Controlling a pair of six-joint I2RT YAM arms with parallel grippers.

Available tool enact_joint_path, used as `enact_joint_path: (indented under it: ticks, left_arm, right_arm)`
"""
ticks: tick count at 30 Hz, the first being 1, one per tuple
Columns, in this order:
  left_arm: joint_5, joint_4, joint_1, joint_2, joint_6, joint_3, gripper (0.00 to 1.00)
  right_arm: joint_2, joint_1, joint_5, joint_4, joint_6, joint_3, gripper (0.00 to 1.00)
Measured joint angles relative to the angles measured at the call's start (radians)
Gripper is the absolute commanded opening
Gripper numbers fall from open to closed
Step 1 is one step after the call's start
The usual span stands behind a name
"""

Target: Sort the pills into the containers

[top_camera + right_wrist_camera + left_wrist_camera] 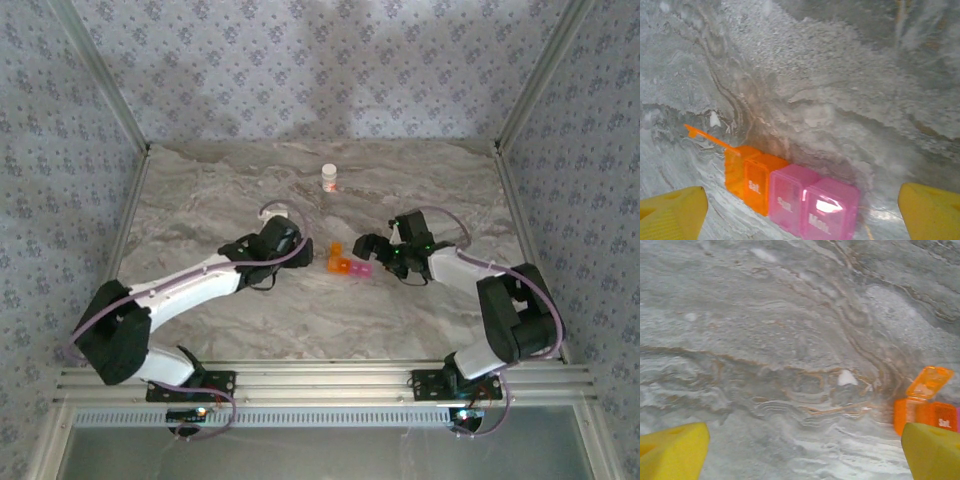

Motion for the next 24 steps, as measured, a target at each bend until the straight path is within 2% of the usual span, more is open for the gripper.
enact_joint_path:
  ticks: [8,24]
  left_arm:
    - [-0.013,-0.003,0.064,-0.098,-0.015,-0.072,0.98]
    - [-0.011,-0.002,0.073,-0.183,-0.033,-0.15,0.98]
  right_arm:
    - [0.056,0.045,0.011,0.0,0.011,0.06,0.99]
    - [0.13,0.095,0.037,-0.014,0.018,0.151,0.99]
